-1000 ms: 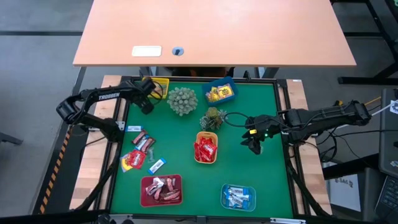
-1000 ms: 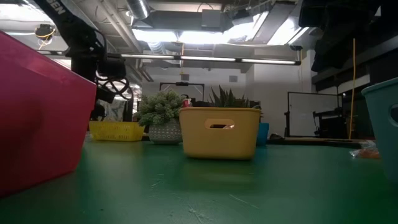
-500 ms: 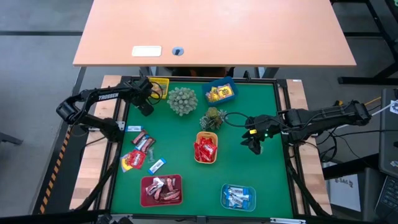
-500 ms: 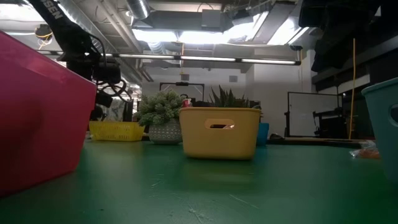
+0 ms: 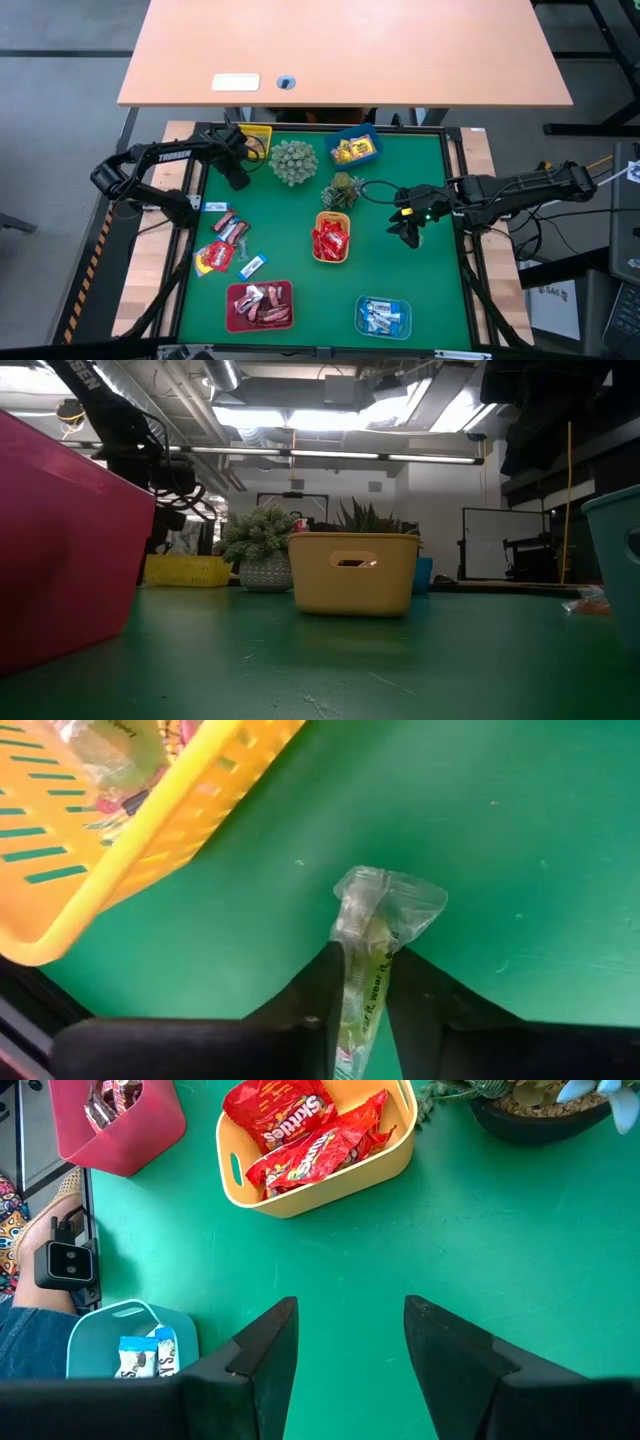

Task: Sort candy
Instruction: Put the green gummy into the yellow bin

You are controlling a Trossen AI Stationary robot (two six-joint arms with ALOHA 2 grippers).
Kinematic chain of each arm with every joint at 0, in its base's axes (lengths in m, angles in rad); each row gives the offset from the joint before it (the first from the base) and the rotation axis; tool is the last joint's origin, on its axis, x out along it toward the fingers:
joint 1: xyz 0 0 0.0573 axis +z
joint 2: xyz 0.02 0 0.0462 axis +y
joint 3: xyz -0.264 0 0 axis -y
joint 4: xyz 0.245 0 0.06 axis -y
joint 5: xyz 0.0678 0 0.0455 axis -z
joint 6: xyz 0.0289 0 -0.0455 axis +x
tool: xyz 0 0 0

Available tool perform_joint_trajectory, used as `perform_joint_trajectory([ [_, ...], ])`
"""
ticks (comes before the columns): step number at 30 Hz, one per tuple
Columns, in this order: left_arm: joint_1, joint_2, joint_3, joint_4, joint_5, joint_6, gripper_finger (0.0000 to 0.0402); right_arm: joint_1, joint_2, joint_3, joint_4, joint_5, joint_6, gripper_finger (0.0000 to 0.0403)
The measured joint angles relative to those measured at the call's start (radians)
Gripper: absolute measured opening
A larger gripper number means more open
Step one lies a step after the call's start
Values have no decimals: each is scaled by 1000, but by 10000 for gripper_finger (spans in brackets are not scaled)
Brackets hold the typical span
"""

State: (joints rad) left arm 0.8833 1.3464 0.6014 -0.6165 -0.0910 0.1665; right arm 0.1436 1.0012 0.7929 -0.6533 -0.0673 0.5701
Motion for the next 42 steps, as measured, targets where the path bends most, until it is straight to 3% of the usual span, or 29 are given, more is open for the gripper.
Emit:
perform_joint_trajectory([
  [9,-56,-1,0,1,69,-5,16,0,0,0,0,0,0,182],
  [17,-121,-1,0,28,229,-8,14,0,0,0,0,0,0,182],
  [22,-159,-1,0,135,356,-45,14,0,0,0,0,0,0,182],
  [27,-179,-1,53,188,355,-79,14,0,0,0,0,0,0,182],
  [31,-182,-1,146,179,286,-78,14,0,0,0,0,0,0,182],
  [34,-180,-1,227,171,175,-41,14,0,0,0,0,0,0,182],
  [42,-179,-1,360,158,-311,31,14,0,0,0,-3,0,0,182],
])
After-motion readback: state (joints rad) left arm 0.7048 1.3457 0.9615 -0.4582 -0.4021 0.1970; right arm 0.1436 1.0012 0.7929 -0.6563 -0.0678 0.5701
